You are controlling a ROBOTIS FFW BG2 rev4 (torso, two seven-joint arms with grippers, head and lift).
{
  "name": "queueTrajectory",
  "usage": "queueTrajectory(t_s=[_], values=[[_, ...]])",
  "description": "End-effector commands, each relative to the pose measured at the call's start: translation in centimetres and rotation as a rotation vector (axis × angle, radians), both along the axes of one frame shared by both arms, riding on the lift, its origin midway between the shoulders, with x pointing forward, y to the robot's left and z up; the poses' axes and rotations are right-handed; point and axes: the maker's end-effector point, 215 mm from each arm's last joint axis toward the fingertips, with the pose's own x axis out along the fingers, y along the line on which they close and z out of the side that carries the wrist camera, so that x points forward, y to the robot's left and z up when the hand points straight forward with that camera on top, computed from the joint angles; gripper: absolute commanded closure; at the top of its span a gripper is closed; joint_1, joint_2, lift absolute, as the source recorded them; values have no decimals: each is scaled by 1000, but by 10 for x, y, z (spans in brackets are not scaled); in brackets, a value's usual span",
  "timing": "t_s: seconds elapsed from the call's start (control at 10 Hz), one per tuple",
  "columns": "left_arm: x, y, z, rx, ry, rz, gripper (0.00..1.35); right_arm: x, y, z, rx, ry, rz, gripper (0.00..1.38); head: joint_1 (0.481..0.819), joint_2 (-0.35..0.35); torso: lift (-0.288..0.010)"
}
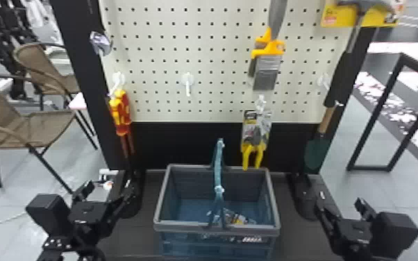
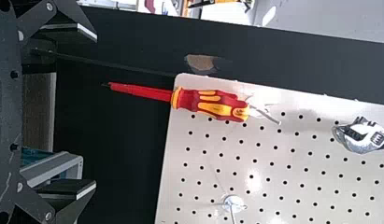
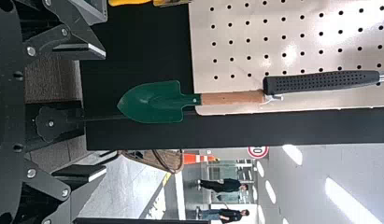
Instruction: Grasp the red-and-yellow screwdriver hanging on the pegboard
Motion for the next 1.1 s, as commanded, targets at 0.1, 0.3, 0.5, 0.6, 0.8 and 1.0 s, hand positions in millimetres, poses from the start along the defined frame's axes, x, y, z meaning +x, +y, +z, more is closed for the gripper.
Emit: queueTrajectory(t_s=[0.1,0.3,0.5,0.6,0.8,1.0], values=[[0,-1,0,0,-1,-1,196,0,0,-1,0,3,0,398,549,0,-100],[0,0,0,0,1,0,196,-1,0,-2,0,4,0,398,549,0,-100],[0,0,0,0,1,0,196,-1,0,-2,0,4,0,398,549,0,-100],[0,0,0,0,-1,0,196,-1,0,-2,2,4,-2,398,549,0,-100],[0,0,0,0,-1,0,196,-1,0,-2,2,4,-2,398,549,0,-100],[0,0,1,0,-2,1,196,-1,0,-3,6,6,-2,398,549,0,-100]])
